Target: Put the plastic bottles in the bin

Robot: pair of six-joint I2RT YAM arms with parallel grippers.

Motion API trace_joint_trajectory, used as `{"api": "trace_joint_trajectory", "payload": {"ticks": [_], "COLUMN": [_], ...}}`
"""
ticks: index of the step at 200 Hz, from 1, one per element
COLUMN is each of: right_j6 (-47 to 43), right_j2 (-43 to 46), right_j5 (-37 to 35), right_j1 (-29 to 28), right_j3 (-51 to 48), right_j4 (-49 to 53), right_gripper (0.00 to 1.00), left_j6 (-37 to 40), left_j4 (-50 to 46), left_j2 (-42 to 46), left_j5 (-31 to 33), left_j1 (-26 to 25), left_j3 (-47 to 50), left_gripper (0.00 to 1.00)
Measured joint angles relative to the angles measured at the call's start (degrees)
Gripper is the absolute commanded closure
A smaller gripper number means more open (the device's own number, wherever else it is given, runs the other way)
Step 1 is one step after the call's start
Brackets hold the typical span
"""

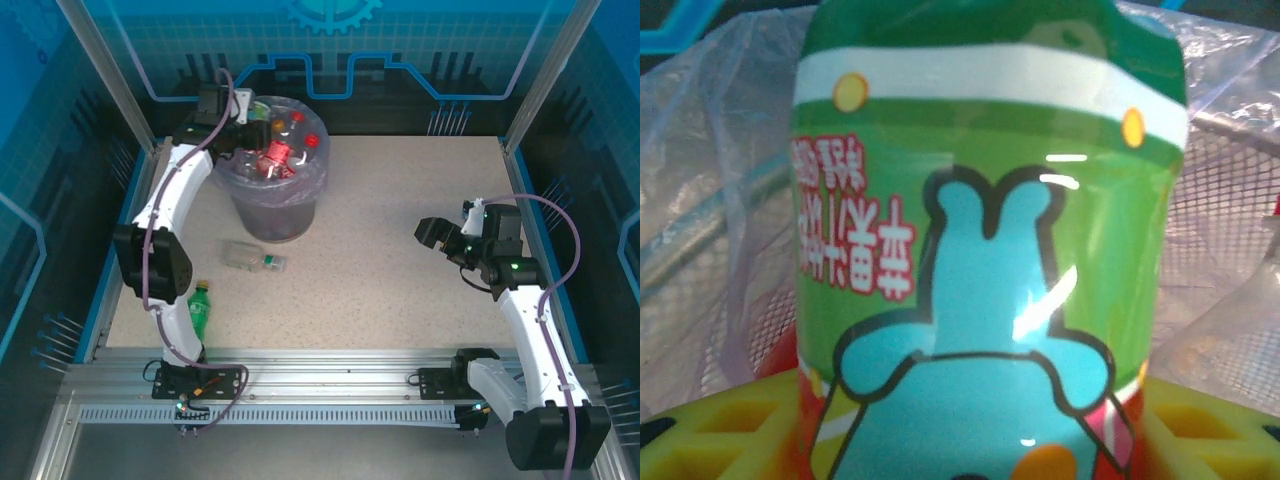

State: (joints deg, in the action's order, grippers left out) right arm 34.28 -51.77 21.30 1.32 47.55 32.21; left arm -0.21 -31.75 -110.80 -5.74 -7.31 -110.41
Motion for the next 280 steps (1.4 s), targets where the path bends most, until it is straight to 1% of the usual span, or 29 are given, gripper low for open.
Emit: {"api": "trace_joint_trajectory", "payload": {"ticks": [10, 22, 41, 83, 110, 136, 151, 164, 173, 192, 209, 231, 247, 261, 280], "right_j6": [0.0, 0.0, 0.0, 0.0, 0.0, 0.0, -0.1, -0.1, -0.3, -0.9, -1.4, -2.1, -2.6, -3.1, -3.5], "right_j2": [0.0, 0.0, 0.0, -0.7, -1.8, -2.2, -2.5, -2.8, -3.0, -3.3, -3.7, -3.9, -4.0, -3.9, -3.5], "right_j5": [0.2, 0.2, 0.2, 0.3, 0.4, 0.4, 0.4, 0.4, 0.4, 0.3, 0.2, 0.2, 0.2, 0.2, 0.2], "right_j1": [0.0, 0.0, 0.0, 0.0, 0.0, 0.0, 0.0, 0.0, 0.0, 0.0, 0.0, 0.4, 0.9, 1.2, 1.9], "right_j3": [0.0, 0.0, 0.0, 0.0, 0.0, 0.0, 0.0, 0.0, 0.0, 0.0, 0.0, 0.0, 0.0, -0.3, -1.3], "right_j4": [-0.1, -0.1, -0.1, -0.3, -0.7, -1.0, -1.3, -1.4, -1.4, -1.4, -1.4, -1.4, -1.4, -1.4, -1.3], "right_gripper": [0.09, 0.09, 0.09, 0.09, 0.09, 0.09, 0.09, 0.09, 0.09, 0.09, 0.09, 0.09, 0.09, 0.09, 0.09], "left_j6": [-0.3, -1.3, -1.5, 0.2, 0.6, 0.3, -1.3, -4.4, -7.3, -14.8, -22.2, -31.6, -39.3, -45.0, -50.8], "left_j4": [0.0, -0.6, -2.2, -8.1, -10.4, -14.1, -16.6, -17.1, -17.4, -17.3, -16.9, -15.5, -13.9, -13.1, -11.7], "left_j2": [-1.2, -2.6, -3.4, -2.9, 0.9, 6.7, 11.7, 17.7, 22.6, 32.3, 37.7, 39.4, 39.0, 37.9, 35.0], "left_j5": [-0.8, -1.9, -3.4, -4.0, -3.0, 1.2, 4.4, 6.3, 6.9, 7.4, 7.4, 6.5, 5.7, 5.5, 5.5], "left_j1": [-1.6, -3.4, -4.7, -4.9, -4.9, -4.8, -4.4, -3.1, -1.7, 1.7, 3.1, 3.2, 3.2, 3.2, 2.6], "left_j3": [-1.5, -2.9, -4.8, -10.4, -11.8, -15.5, -15.2, -10.5, -5.1, 9.7, 22.9, 37.1, 45.5, 49.6, 51.2], "left_gripper": [0.25, 0.15, 0.01, 0.01, 0.01, 0.01, 0.01, 0.01, 0.01, 0.03, 0.06, 0.12, 0.14, 0.14, 0.12]}}
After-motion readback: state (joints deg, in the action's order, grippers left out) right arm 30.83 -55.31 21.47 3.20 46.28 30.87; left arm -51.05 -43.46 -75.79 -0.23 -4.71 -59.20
